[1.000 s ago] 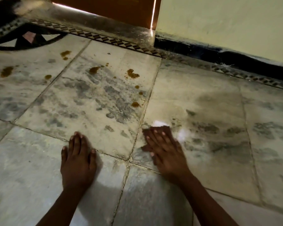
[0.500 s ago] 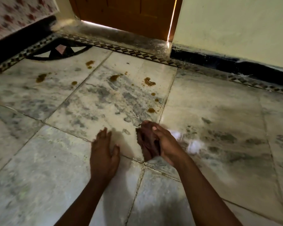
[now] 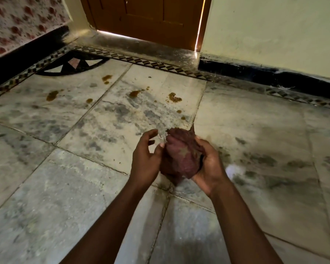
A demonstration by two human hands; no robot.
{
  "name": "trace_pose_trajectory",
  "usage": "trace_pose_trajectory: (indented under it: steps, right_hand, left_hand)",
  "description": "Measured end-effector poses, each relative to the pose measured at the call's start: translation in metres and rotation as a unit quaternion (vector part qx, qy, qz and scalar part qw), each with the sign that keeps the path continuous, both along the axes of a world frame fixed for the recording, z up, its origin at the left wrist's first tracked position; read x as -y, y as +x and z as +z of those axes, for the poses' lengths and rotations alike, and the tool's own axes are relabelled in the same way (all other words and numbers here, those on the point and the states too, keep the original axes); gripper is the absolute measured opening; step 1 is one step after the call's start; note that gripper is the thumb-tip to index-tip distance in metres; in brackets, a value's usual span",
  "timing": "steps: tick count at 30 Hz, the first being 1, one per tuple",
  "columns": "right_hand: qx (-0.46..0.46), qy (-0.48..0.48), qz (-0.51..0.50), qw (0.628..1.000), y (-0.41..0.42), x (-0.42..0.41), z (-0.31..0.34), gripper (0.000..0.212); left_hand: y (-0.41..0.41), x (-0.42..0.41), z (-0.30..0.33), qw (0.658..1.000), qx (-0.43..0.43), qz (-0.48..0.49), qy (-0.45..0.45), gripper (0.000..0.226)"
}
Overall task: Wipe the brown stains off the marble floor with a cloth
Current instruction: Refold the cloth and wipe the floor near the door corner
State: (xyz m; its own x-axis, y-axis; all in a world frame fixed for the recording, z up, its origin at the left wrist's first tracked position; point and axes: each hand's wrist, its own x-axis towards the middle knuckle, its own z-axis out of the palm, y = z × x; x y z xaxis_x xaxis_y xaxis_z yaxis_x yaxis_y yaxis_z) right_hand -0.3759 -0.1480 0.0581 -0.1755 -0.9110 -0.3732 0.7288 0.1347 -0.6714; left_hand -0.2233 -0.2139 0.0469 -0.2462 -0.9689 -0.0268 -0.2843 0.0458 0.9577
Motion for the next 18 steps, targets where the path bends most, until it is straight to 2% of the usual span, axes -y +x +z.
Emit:
trace_pose_trajectory:
  steps: [3, 5, 9, 12, 14, 18]
  right_hand:
    - [-0.077, -0.031, 0.012, 0.996, -0.009, -0.003, 0.023, 0.044]
    - [-0.144, -0.056, 0.022, 0.988, -0.017, -0.002, 0.037, 0.04]
    - [-0.26, -0.059, 0.028, 0.963, -0.035, 0.004, 0.057, 0.038]
    - [-0.336, -0.043, 0.007, 0.941, -0.052, 0.012, 0.061, 0.032]
    - [-0.396, -0.023, 0.005, 0.918, -0.067, 0.018, 0.06, 0.033]
    - [-0.507, -0.032, 0.027, 0.861, -0.093, 0.027, 0.07, 0.041]
  left_hand:
    - [-0.002, 0.012, 0.019, 0.988, -0.061, -0.083, 0.114, 0.029]
    - [-0.005, 0.016, 0.025, 0.978, -0.078, -0.13, 0.142, 0.036]
    - [-0.013, 0.021, 0.022, 0.972, -0.116, -0.153, 0.134, 0.048]
    - [-0.02, 0.02, 0.023, 0.975, -0.125, -0.141, 0.115, 0.031]
    - [-0.03, 0.02, 0.025, 0.977, -0.112, -0.132, 0.121, 0.028]
    - [-0.055, 0.025, 0.031, 0.978, -0.083, -0.151, 0.117, 0.044]
